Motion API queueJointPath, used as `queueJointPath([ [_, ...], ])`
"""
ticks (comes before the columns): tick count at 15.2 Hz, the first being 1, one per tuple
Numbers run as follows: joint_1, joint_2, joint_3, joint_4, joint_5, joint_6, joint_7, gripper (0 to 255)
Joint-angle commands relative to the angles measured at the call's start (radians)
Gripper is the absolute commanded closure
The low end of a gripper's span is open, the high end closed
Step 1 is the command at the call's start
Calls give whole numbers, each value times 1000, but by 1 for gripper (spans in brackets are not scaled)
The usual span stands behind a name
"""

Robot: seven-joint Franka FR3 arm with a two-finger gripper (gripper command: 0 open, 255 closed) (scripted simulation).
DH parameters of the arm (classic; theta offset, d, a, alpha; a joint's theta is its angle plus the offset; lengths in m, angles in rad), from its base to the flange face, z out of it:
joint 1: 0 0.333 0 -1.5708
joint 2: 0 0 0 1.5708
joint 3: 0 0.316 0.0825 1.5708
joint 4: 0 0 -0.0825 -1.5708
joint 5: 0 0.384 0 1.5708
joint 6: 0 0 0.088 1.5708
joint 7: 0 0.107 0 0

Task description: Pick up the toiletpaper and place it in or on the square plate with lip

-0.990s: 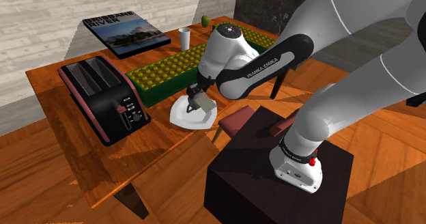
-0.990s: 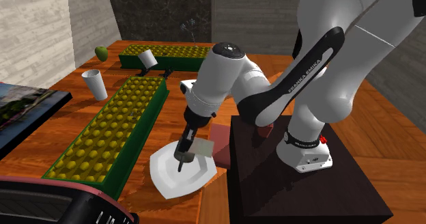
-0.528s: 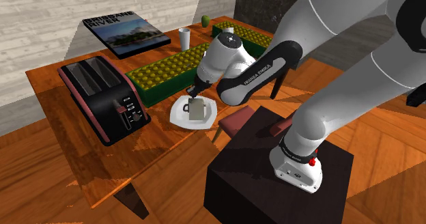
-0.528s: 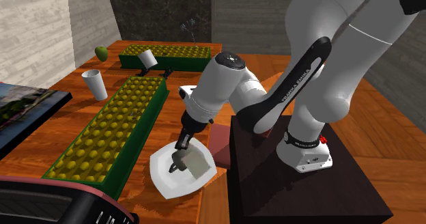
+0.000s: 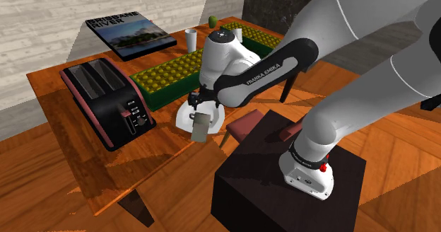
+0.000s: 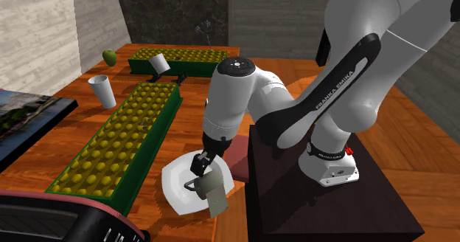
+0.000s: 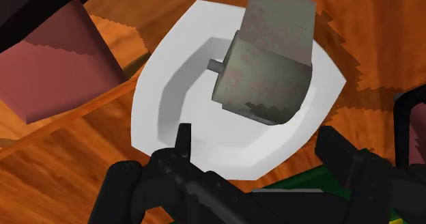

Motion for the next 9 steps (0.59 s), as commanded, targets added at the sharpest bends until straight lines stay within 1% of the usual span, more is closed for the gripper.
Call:
queueJointPath([
  [1, -15, 25, 17, 0, -7, 11, 34, 0],
  [6, -73, 105, 61, -6, -74, 92, 82, 0],
  [9, -73, 105, 61, -6, -75, 92, 82, 0],
])
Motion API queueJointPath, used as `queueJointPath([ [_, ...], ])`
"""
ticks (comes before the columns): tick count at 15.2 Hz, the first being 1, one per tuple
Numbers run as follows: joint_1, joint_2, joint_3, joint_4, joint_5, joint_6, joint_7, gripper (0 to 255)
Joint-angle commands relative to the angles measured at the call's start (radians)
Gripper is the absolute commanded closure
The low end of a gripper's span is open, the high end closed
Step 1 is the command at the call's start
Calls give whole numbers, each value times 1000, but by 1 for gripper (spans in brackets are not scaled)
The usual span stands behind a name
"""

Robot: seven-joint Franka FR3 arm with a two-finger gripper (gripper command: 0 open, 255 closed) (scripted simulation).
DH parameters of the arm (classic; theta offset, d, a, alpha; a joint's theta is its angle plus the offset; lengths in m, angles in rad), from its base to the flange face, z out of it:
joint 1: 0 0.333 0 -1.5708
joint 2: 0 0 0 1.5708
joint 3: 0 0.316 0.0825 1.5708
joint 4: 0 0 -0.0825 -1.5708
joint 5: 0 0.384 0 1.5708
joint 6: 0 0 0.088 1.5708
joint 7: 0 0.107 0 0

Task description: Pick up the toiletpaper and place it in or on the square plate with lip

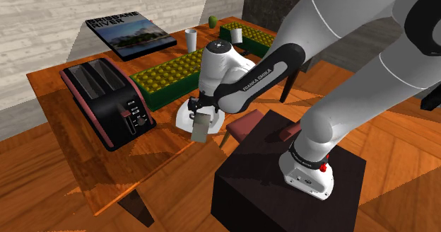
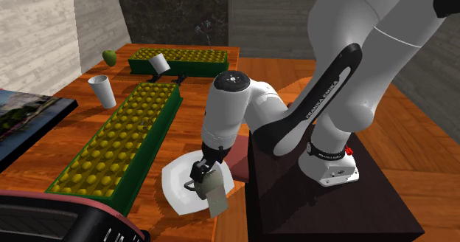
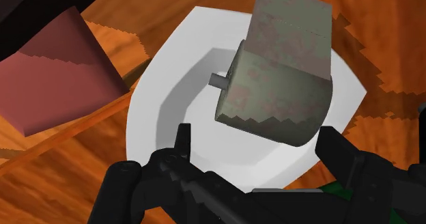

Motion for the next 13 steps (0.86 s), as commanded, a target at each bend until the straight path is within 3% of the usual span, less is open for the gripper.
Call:
queueJointPath([
  [1, -1, 2, 1, 0, -2, 2, 1, 0],
  [4, -1, 1, 1, 0, -1, 2, 1, 0],
  [5, -1, 1, 1, 0, -1, 2, 1, 255],
  [13, 8, -12, -18, -14, 14, 2, -24, 255],
])
